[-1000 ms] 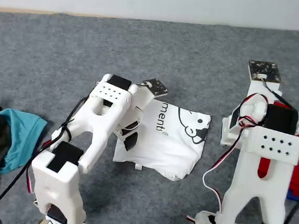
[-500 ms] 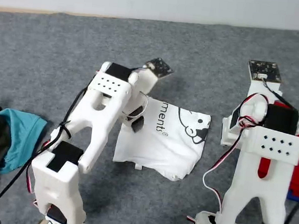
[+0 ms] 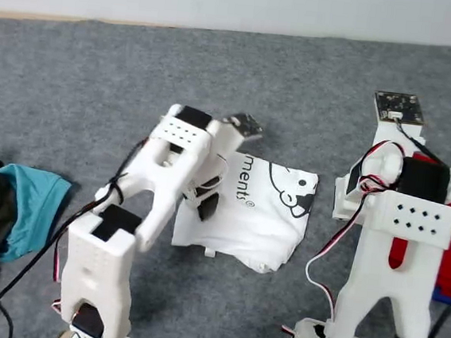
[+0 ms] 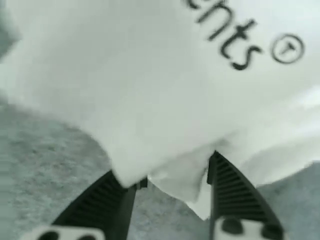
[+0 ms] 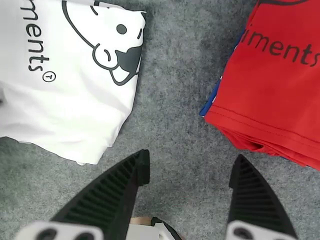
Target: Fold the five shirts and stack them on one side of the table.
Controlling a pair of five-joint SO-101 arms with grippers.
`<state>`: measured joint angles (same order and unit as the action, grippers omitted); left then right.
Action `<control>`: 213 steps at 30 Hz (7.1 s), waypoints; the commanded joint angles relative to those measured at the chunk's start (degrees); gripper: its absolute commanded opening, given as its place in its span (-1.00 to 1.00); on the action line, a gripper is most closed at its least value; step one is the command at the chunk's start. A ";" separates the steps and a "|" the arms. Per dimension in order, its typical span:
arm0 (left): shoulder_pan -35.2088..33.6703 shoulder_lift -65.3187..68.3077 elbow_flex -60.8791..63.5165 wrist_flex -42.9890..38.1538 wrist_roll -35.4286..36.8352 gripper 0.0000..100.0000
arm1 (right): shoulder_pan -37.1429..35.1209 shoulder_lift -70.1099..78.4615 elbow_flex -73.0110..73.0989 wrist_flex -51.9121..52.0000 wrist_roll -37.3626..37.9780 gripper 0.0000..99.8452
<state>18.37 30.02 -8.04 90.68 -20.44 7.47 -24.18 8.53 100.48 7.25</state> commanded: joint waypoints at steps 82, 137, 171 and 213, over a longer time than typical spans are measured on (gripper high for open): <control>3.96 -9.32 5.58 4.48 -5.71 -0.70 | -7.08 -2.33 -0.44 0.31 -0.88 -0.47; -15.12 -38.33 21.05 -3.25 -9.58 -0.87 | -16.40 8.84 -3.52 -8.31 -0.35 -0.64; 0.88 -15.56 31.60 -2.99 -7.47 -0.99 | -4.97 42.24 -3.60 -33.71 5.80 -0.98; -37.63 -51.78 35.74 -6.24 -7.30 -0.99 | -6.29 55.25 -22.15 -25.71 14.42 -0.98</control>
<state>-18.90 -19.74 26.95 86.64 -28.18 -2.46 31.56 -10.73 75.60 19.03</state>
